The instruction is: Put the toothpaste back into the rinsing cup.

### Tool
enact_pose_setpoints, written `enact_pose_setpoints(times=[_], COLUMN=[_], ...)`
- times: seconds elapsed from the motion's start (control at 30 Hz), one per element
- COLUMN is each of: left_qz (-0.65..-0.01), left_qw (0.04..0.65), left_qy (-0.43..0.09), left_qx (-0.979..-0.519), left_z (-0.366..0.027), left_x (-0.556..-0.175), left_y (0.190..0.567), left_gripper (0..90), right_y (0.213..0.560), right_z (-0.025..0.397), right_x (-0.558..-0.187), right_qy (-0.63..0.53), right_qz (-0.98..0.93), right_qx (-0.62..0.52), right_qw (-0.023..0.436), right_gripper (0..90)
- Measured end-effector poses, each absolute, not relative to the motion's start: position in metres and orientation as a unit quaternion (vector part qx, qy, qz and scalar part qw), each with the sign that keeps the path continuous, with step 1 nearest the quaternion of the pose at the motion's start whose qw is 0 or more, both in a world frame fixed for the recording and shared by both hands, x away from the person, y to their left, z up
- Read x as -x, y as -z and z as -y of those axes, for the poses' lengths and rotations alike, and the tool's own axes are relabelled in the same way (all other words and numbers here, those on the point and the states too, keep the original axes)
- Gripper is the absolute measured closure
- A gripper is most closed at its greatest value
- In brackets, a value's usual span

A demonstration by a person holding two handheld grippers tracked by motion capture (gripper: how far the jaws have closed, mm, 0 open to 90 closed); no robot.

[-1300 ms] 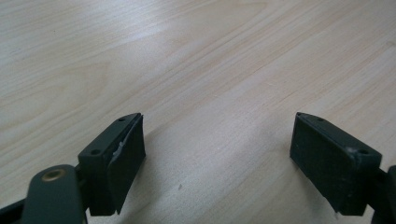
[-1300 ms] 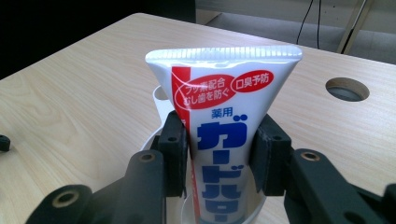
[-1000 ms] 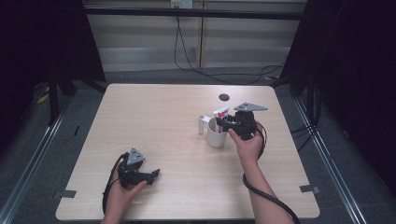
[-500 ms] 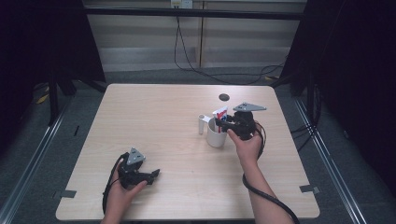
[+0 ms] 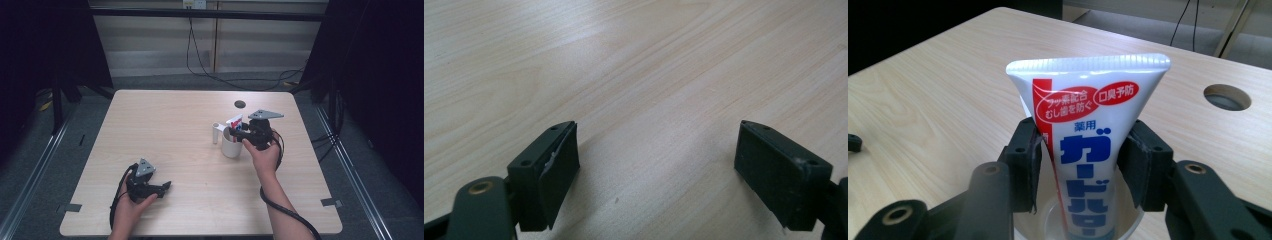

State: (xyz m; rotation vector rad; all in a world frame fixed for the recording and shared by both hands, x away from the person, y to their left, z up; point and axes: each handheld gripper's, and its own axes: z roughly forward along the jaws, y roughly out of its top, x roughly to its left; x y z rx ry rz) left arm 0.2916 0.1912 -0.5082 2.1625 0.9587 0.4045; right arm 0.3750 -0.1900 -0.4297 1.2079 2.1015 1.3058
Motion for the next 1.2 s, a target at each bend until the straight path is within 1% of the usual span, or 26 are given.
enact_pose_setpoints(times=[0.13, 0.53, 0.67, 0.7, 1.2], left_qz=[-0.373, -0.373, -0.373, -0.373, -0.373], left_qw=[0.363, 0.363, 0.363, 0.363, 0.363], left_qy=[-0.157, -0.157, -0.157, -0.157, -0.157], left_qx=[-0.839, -0.84, -0.839, -0.84, -0.84], left_z=[-0.191, -0.1911, -0.191, -0.1911, -0.1911], left_x=[-0.2916, -0.2916, -0.2916, -0.2916, -0.2916], left_y=[0.5083, 0.5082, 0.5083, 0.5082, 0.5082], left_gripper=[17.8, 17.7, 17.7, 17.7, 17.7], right_y=[0.4282, 0.4271, 0.4271, 0.4272, 0.4269], right_z=[0.1881, 0.1888, 0.1891, 0.1893, 0.1935], right_x=[-0.3746, -0.3736, -0.373, -0.3724, -0.369], right_qy=[-0.461, -0.463, -0.463, -0.46, -0.456], right_qz=[-0.754, -0.755, -0.756, -0.758, -0.762], right_qx=[-0.427, -0.429, -0.427, -0.427, -0.423], right_qw=[0.192, 0.178, 0.177, 0.177, 0.178], right_gripper=[51.7, 37.3, 34.7, 32.8, 26.2])
